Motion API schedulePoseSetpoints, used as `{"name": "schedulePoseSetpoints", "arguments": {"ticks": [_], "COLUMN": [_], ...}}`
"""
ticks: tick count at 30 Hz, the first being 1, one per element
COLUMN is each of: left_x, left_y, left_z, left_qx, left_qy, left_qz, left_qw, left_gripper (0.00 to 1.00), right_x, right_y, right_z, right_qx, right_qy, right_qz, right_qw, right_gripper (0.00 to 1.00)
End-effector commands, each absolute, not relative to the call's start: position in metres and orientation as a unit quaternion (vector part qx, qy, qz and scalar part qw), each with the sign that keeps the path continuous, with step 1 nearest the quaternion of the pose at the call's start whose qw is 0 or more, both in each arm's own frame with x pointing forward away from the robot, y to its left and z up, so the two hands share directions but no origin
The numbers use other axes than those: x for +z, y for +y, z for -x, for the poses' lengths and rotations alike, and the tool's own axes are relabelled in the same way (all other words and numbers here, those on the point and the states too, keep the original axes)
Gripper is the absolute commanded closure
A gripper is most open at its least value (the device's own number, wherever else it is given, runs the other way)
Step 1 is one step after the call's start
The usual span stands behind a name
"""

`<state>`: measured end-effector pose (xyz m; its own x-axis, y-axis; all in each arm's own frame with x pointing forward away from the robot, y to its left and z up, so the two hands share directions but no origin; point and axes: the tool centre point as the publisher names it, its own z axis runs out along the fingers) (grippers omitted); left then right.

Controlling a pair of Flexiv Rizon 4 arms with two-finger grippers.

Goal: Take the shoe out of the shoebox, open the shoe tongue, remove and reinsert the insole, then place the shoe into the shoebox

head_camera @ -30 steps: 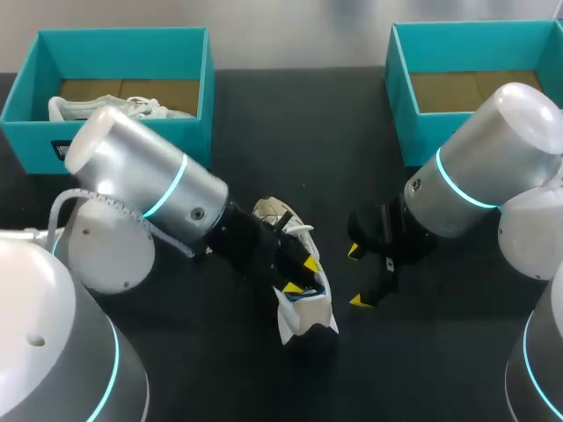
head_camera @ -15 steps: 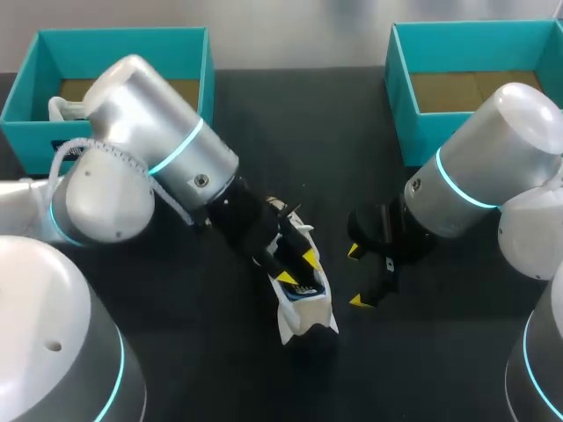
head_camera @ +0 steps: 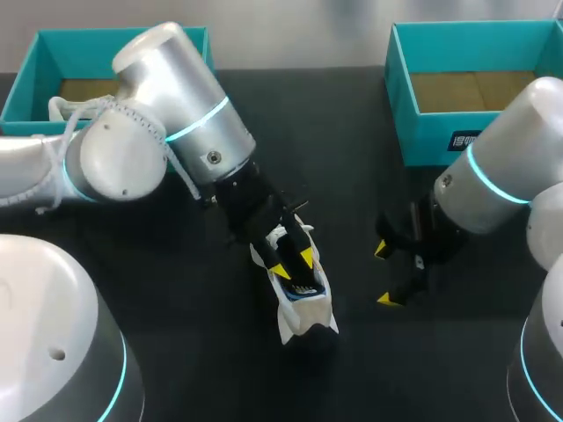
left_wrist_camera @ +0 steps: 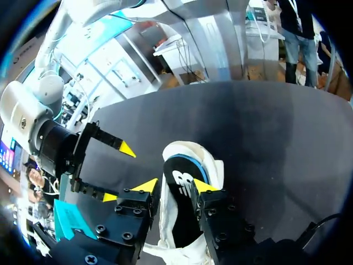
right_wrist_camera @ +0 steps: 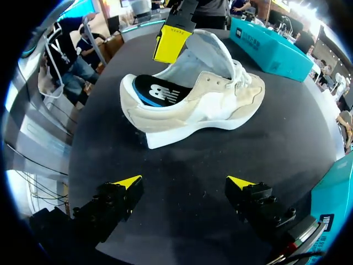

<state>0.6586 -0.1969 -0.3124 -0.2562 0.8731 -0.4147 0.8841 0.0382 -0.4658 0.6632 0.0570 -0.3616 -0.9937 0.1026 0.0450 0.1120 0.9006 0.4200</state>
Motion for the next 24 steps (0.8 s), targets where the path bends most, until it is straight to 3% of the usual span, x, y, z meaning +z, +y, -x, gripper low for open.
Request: {"name": "schedulePoseSetpoints", "arguments": {"ticks": [1, 17, 24], "left_x": [-0.306, -0.267, -0.263], "left_y": [-0.198, -0.177, -0.164], "left_z": [-0.661, -0.661, -0.66], "left_qx": [-0.307, -0.246, -0.215], "left_qy": [0.709, 0.689, 0.688], "left_qz": [-0.635, -0.681, -0.691], "left_qw": [-0.027, -0.037, -0.051], "left_gripper": [0.63, 0.64, 0.64], "right_x": [-0.34, -0.34, -0.326], "right_y": [0.03, 0.03, -0.017], "right_z": [-0.652, -0.652, -0.651], "right_qx": [-0.229, -0.229, -0.221], "right_qy": [-0.972, -0.972, -0.974], "right_qz": [0.039, 0.039, 0.056], "right_qw": [0.021, 0.021, 0.018], "right_gripper": [0.0, 0.0, 0.0]}}
